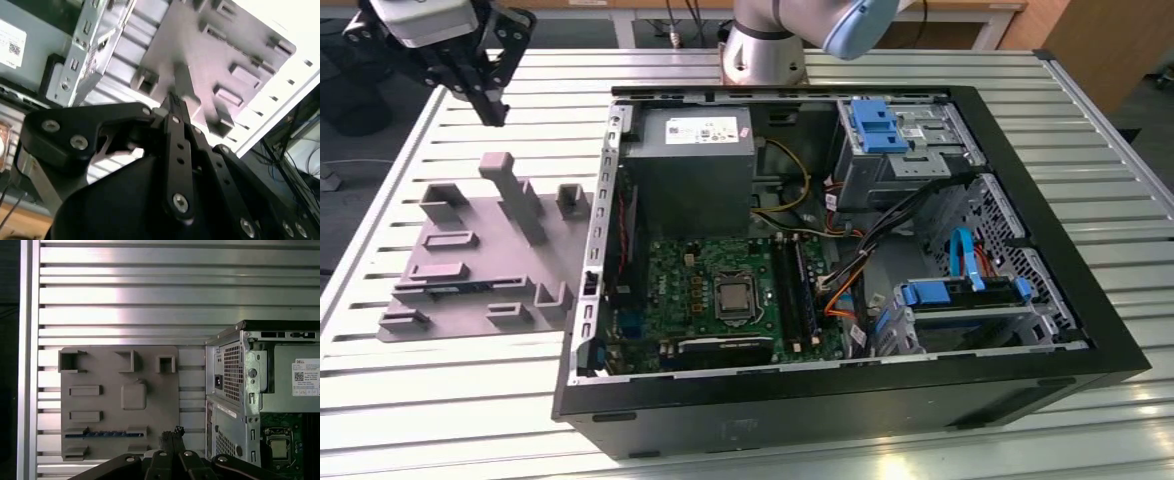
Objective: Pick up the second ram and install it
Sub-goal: 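Reach for the second ram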
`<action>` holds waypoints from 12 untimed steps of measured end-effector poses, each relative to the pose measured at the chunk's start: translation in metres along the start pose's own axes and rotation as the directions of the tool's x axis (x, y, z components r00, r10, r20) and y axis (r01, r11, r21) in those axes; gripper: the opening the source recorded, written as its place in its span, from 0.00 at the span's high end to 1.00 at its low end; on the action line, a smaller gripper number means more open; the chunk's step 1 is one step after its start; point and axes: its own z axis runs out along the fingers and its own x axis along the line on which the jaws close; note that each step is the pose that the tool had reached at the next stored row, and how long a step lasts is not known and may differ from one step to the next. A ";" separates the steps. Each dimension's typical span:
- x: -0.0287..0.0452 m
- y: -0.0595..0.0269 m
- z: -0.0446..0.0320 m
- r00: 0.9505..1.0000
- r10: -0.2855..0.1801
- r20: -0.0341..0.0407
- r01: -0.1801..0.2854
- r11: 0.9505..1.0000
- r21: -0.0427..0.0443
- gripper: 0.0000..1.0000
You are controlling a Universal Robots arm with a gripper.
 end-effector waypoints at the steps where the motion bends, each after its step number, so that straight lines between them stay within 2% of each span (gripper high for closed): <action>1: 0.0000 0.0000 0.0000 1.000 0.000 0.000 0.000 1.000 0.000 0.89; 5: 0.0000 0.0000 0.0000 1.000 0.000 -0.001 0.000 1.000 0.000 0.89; 7: 0.0000 0.0000 0.0000 1.000 0.001 -0.018 -0.001 1.000 0.000 0.89; 8: 0.0001 0.0000 0.0000 1.000 0.001 -0.023 -0.001 1.000 0.000 0.89; 12: 0.0021 -0.0010 0.0002 1.000 0.001 -0.025 -0.001 1.000 0.001 0.89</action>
